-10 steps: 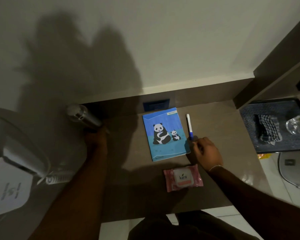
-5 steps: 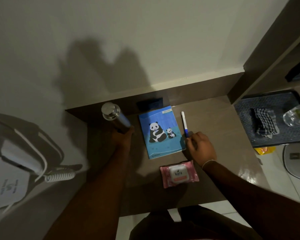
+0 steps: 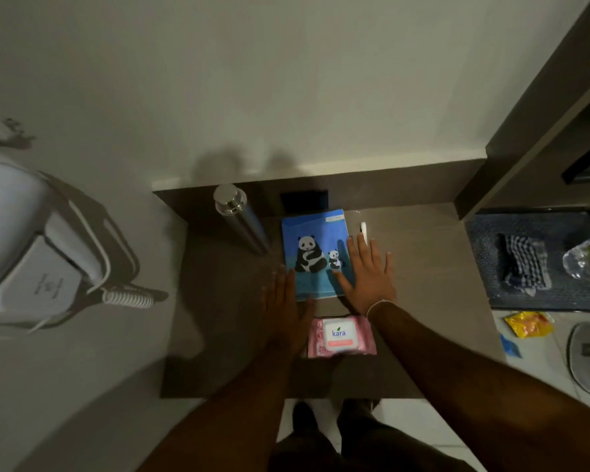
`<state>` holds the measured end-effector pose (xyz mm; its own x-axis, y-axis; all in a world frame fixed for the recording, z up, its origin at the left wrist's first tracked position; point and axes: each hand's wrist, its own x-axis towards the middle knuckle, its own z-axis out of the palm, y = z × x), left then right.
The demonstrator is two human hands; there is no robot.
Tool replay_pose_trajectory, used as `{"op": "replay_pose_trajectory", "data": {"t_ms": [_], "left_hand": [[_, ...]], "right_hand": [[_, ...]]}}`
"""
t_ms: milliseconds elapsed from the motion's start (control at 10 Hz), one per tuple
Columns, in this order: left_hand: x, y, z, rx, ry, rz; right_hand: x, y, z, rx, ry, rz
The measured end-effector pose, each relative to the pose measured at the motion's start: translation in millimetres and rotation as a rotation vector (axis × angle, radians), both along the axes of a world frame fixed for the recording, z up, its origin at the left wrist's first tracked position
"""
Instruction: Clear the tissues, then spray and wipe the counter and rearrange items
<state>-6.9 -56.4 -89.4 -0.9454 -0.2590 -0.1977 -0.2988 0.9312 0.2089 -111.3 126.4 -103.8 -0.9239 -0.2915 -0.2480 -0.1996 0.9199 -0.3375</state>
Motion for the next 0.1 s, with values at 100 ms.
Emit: {"op": "replay_pose_trajectory", "data": {"t_ms": [100], "left_hand": [[14.0,-7.0,-0.4,-0.067,0.090,-0.128]], "right_hand": [[20.0,-6.4,11.4,0.023,0.019,-0.005]]}}
